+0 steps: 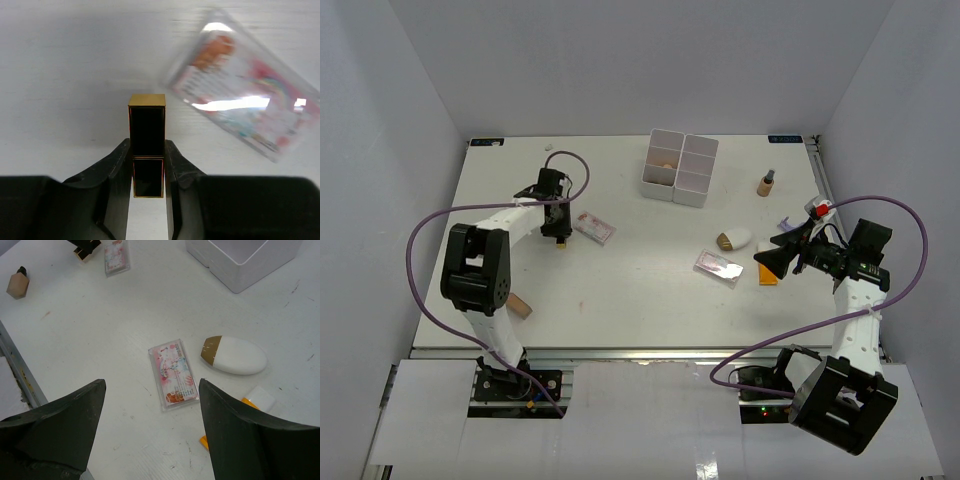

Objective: Organize the makeup

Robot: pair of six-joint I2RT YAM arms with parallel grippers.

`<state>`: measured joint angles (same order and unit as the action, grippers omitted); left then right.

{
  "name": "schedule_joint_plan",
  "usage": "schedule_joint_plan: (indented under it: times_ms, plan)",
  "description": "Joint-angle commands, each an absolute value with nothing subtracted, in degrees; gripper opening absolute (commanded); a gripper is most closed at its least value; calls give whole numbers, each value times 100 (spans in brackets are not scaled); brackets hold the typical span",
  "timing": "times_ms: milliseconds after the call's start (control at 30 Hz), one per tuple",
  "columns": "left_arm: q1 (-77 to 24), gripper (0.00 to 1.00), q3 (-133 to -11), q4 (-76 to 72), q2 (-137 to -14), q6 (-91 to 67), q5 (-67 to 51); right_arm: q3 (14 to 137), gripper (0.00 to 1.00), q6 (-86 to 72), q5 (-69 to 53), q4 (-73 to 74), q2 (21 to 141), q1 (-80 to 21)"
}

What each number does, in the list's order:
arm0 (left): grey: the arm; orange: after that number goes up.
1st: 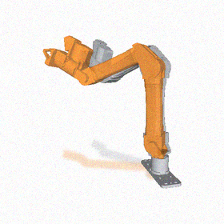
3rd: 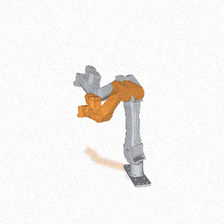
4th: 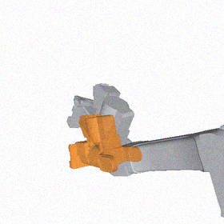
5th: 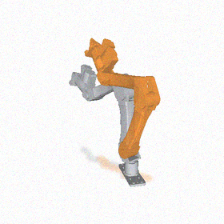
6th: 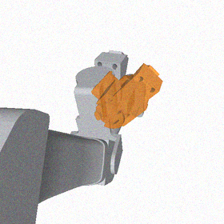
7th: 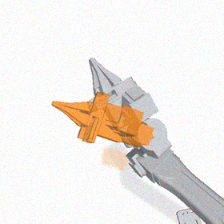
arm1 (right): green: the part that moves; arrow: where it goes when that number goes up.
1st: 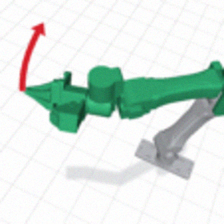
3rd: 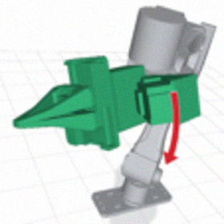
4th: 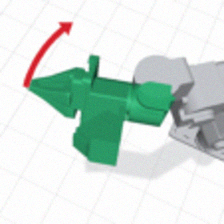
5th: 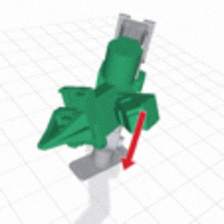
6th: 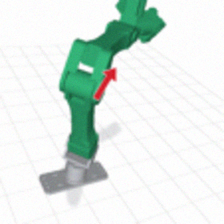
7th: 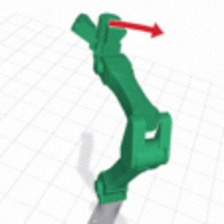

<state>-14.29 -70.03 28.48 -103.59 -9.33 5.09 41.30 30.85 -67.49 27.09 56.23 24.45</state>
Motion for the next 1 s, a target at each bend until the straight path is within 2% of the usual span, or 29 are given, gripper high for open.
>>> schedule_joint_plan:
  times_ms: [0,267,633,967]
  plan:
    - [-2415,5,-7718,2661,-9867,82,314,4091,82,3164,-6882,2751,5528,2487]
    - [-3251,6,-9109,2531,-10532,2105,-315,4087,81,3164,-6908,2751,5511,2496]
    - [-3287,9,-10603,2306,-11743,4080,-1161,4087,82,3164,-6957,2751,5484,2496]
    - [-3287,10,-10680,1127,-12299,4633,-1283,4087,82,3164,-6961,2751,5524,2496]
